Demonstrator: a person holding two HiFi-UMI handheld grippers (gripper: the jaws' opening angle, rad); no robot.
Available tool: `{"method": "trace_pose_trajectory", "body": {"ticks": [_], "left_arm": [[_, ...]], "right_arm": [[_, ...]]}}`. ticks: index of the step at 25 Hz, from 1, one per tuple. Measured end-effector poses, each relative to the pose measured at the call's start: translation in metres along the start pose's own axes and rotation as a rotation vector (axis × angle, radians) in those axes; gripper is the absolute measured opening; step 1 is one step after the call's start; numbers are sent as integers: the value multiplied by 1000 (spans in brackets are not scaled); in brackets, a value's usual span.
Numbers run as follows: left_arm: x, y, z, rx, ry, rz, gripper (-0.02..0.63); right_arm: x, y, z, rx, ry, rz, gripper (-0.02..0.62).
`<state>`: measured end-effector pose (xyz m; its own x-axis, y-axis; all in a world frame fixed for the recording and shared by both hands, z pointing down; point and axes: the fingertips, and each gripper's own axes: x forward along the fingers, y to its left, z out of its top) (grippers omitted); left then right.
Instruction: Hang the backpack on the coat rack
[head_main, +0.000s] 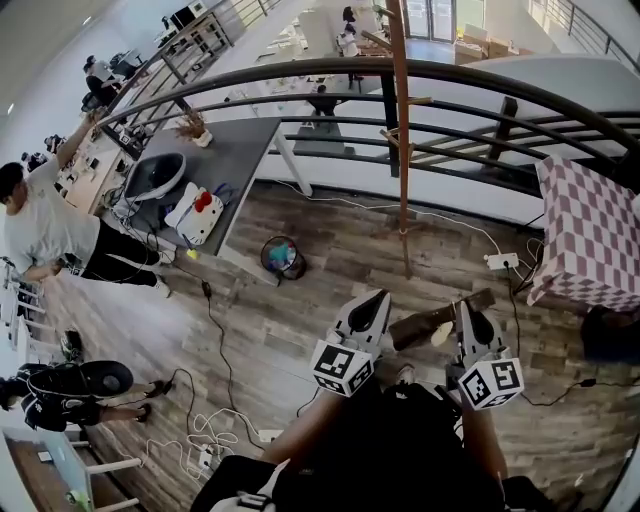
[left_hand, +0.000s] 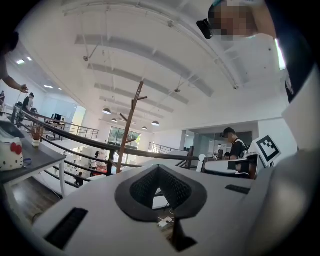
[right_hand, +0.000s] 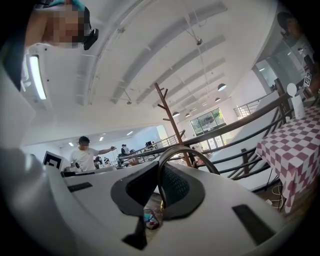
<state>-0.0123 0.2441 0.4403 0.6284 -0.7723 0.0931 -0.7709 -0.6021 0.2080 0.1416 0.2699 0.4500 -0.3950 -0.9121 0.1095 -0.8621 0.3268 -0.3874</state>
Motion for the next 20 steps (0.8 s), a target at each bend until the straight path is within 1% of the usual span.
{"method": "trace_pose_trajectory", "body": {"ticks": [4, 8, 12, 17, 20], "left_arm": [[1, 1, 0, -4, 5, 15, 9], [10, 8, 0, -6, 4, 5, 9], [23, 29, 2, -4, -3, -3, 8], [40, 63, -10, -23, 24, -1, 9], [50, 79, -4, -25, 24, -19, 9]], "right_arm": [[3, -4, -2, 1, 12, 10, 26], [6, -9, -2, -4, 10, 3, 26], [20, -17, -2, -15, 9, -23, 26], [38, -28, -9, 7, 19, -76, 26], [55, -29, -8, 6, 26, -101, 26]]}}
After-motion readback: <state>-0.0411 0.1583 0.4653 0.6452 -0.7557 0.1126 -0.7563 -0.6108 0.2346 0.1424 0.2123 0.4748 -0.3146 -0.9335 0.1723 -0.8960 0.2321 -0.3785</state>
